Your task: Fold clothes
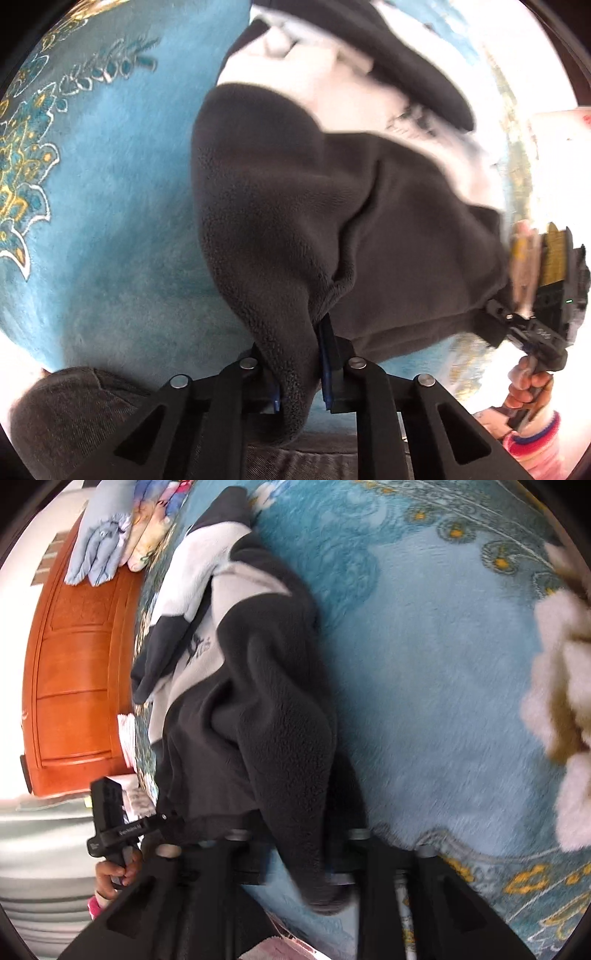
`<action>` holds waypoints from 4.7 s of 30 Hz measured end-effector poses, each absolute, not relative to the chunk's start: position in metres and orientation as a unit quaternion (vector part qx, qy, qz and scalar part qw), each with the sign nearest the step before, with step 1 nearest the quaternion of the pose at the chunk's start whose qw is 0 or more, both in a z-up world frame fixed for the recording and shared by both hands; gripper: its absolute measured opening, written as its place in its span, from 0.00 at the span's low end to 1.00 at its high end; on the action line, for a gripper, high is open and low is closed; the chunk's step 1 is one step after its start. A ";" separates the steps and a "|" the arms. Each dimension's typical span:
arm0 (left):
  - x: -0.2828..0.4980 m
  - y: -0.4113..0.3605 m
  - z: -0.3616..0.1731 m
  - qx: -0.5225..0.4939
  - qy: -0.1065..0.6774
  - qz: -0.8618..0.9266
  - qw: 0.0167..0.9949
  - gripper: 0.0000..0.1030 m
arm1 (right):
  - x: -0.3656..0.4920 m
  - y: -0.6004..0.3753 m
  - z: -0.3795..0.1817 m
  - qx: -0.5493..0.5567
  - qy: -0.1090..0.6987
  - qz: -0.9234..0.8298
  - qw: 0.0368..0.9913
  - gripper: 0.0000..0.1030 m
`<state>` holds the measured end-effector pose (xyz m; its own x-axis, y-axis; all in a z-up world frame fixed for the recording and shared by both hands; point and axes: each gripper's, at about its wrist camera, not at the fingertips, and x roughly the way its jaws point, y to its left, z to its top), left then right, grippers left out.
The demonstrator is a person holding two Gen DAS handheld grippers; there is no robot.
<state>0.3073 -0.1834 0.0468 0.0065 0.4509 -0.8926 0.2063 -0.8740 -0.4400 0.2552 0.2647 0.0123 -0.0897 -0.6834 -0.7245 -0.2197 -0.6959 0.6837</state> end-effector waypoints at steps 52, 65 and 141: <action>0.183 -0.264 0.031 -0.404 -0.708 0.575 0.069 0.36 | 0.068 0.299 0.073 0.510 -0.519 -0.668 0.158 0.47; 0.156 -0.190 0.058 -0.567 -0.304 0.765 0.032 0.40 | 0.088 0.286 0.067 0.585 -0.271 -0.757 0.103 0.50; 0.198 -0.236 0.022 -0.464 -0.421 0.779 -0.008 0.12 | 0.034 0.022 0.060 0.621 0.070 -0.685 0.376 0.52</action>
<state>0.1982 -0.2356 0.0221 -0.5686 0.3786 -0.7303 0.4031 -0.6456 -0.6486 0.0342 0.0221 0.0598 0.0527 -0.4270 -0.9027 0.6019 -0.7077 0.3699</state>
